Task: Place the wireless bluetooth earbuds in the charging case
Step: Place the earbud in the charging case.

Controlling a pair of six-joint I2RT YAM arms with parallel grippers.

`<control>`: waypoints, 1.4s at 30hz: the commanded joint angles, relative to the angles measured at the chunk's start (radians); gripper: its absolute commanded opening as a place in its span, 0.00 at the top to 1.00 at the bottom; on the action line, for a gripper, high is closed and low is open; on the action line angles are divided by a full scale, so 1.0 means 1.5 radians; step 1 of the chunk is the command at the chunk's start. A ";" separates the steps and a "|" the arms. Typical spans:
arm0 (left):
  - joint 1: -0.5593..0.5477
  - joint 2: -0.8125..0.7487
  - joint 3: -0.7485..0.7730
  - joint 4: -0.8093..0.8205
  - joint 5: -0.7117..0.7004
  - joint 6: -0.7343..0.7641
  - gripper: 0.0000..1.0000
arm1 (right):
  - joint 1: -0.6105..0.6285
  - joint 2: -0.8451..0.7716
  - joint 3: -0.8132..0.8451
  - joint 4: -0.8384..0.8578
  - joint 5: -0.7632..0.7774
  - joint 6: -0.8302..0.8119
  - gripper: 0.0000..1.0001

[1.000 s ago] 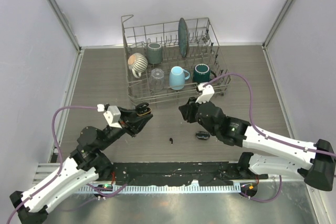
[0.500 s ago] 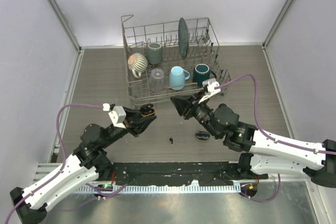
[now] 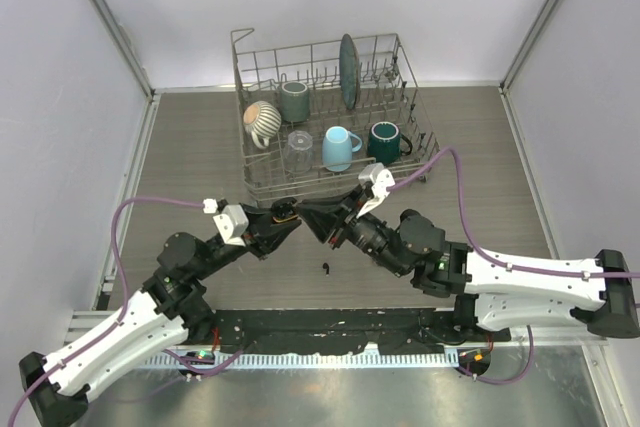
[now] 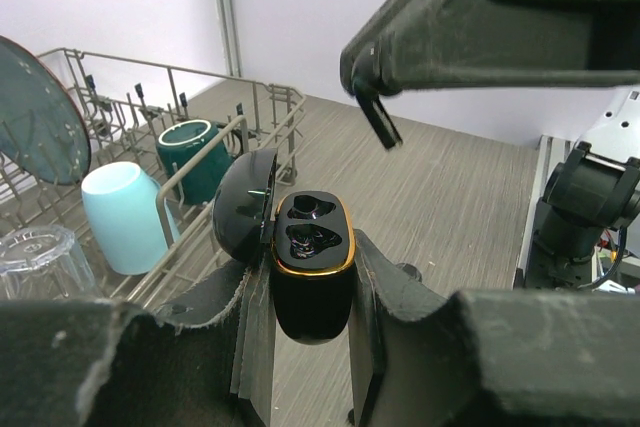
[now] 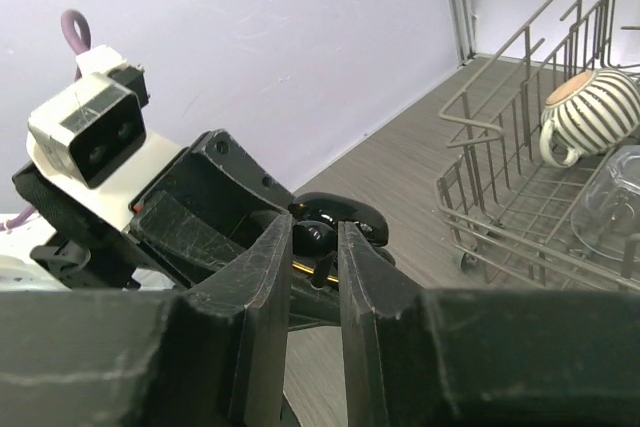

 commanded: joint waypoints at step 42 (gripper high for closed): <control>-0.001 -0.049 0.013 0.050 0.023 -0.008 1.00 | 0.012 0.073 -0.052 0.158 0.046 -0.121 0.99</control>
